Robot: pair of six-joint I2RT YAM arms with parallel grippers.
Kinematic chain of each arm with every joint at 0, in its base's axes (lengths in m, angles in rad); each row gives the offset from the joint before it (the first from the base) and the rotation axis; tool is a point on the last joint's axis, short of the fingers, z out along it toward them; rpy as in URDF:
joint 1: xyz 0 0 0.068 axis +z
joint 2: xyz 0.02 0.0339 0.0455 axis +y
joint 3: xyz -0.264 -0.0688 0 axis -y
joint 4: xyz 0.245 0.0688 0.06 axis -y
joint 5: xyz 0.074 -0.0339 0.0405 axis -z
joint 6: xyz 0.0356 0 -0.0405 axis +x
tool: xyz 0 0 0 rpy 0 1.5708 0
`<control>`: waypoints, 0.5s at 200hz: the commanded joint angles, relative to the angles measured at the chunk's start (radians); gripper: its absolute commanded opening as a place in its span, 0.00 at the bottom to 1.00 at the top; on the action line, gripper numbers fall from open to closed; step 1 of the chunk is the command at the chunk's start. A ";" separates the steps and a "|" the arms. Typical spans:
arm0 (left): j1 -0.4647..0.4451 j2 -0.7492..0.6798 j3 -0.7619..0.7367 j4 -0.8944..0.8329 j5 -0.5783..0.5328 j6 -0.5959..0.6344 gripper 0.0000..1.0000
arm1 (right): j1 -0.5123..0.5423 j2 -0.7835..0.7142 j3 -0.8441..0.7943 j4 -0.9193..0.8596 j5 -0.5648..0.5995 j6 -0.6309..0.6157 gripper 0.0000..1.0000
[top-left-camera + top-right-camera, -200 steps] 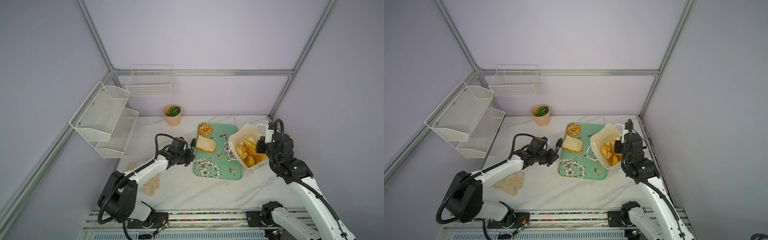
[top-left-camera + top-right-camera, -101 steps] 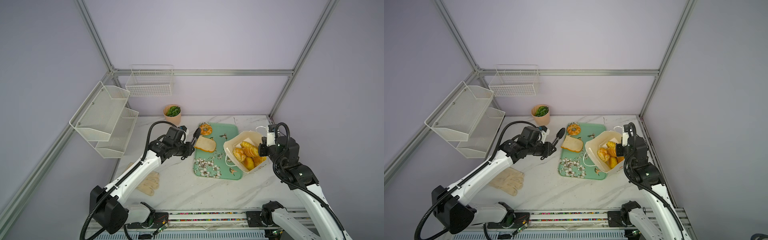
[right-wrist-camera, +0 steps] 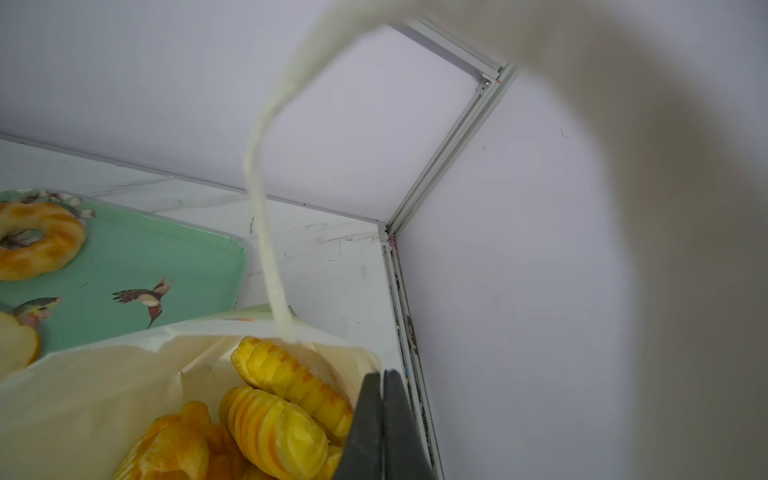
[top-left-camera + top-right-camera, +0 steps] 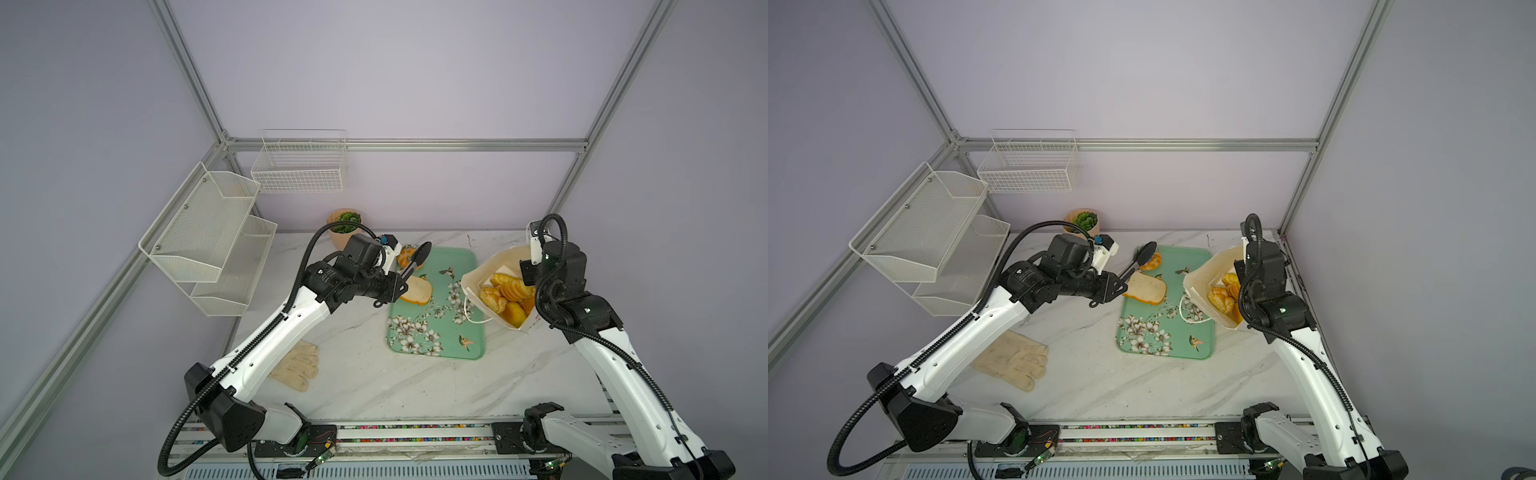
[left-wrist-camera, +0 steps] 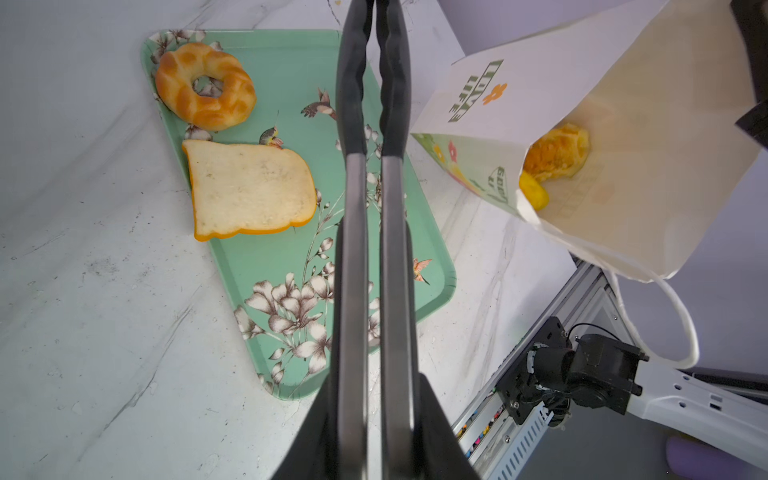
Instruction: Take the fake bread out of the paper bag
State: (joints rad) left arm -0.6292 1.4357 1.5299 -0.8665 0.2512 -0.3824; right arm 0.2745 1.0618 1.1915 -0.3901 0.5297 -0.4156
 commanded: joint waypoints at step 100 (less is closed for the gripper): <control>0.040 0.129 0.132 0.084 0.167 0.107 0.22 | -0.034 0.012 -0.296 0.314 -0.123 -0.443 0.00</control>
State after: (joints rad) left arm -0.6060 1.5814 1.5692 -0.8310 0.3679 -0.3134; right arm 0.2424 1.2381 1.0729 -0.1432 0.5156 -0.7609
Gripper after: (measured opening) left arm 0.250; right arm 0.045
